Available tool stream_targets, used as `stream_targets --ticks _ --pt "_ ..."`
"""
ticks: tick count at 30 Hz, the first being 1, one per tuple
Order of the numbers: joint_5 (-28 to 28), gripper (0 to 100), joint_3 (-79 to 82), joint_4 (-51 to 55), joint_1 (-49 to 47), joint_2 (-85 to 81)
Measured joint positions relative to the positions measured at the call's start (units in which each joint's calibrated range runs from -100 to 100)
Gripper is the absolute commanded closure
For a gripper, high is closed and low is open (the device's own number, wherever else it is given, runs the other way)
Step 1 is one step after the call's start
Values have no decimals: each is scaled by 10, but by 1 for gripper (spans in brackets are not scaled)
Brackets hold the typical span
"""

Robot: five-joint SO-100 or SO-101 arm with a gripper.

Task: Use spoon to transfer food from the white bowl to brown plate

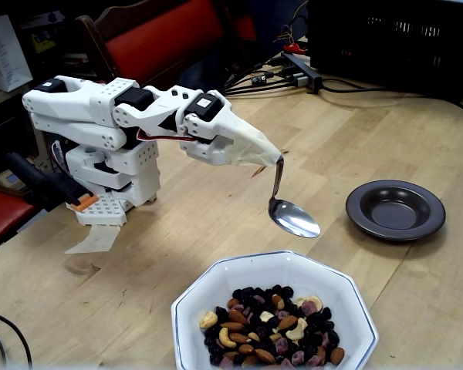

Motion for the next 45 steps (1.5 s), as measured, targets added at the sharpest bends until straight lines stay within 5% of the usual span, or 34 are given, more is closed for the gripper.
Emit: stream_targets --ticks 45 --pt "0 96 -17 0 0 -9"
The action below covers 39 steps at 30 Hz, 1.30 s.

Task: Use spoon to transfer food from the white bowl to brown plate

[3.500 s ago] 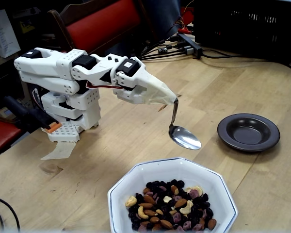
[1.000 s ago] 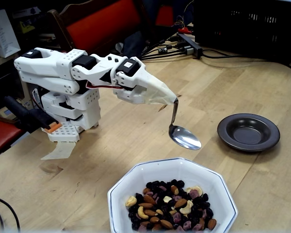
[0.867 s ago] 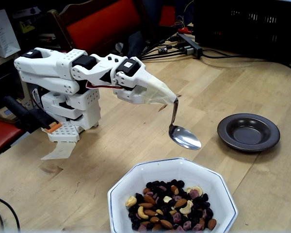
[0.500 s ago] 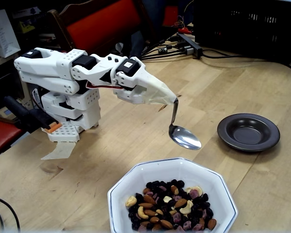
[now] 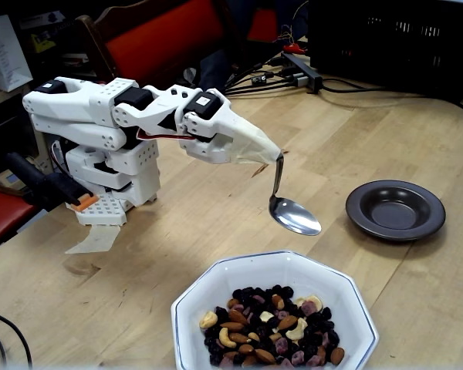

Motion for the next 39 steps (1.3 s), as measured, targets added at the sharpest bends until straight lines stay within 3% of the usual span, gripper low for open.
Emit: stream_targets --ticks 15,30,39 --pt "0 96 -144 11 -1 0" --pt "0 96 -307 264 -1 0" --pt "0 96 -407 279 -1 95"
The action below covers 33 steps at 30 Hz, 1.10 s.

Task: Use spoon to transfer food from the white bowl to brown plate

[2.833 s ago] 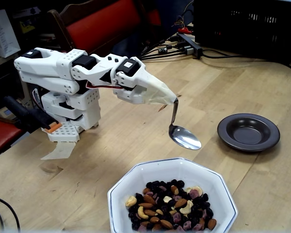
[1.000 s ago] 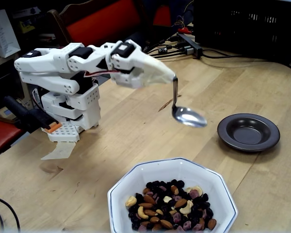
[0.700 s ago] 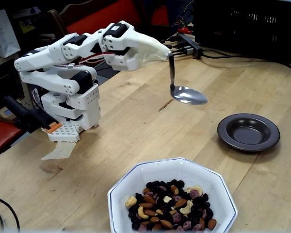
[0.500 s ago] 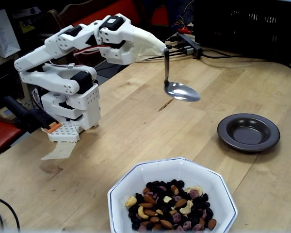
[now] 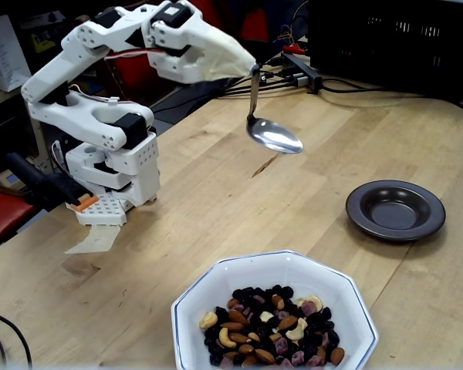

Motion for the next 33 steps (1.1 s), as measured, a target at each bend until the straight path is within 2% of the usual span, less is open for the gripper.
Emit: stream_targets --ticks 8,14,24,33 --pt "0 96 -125 -4 0 162" --pt "0 96 -165 -91 0 250" --pt "0 96 -140 -265 0 296" --pt "0 96 -31 -328 0 296"
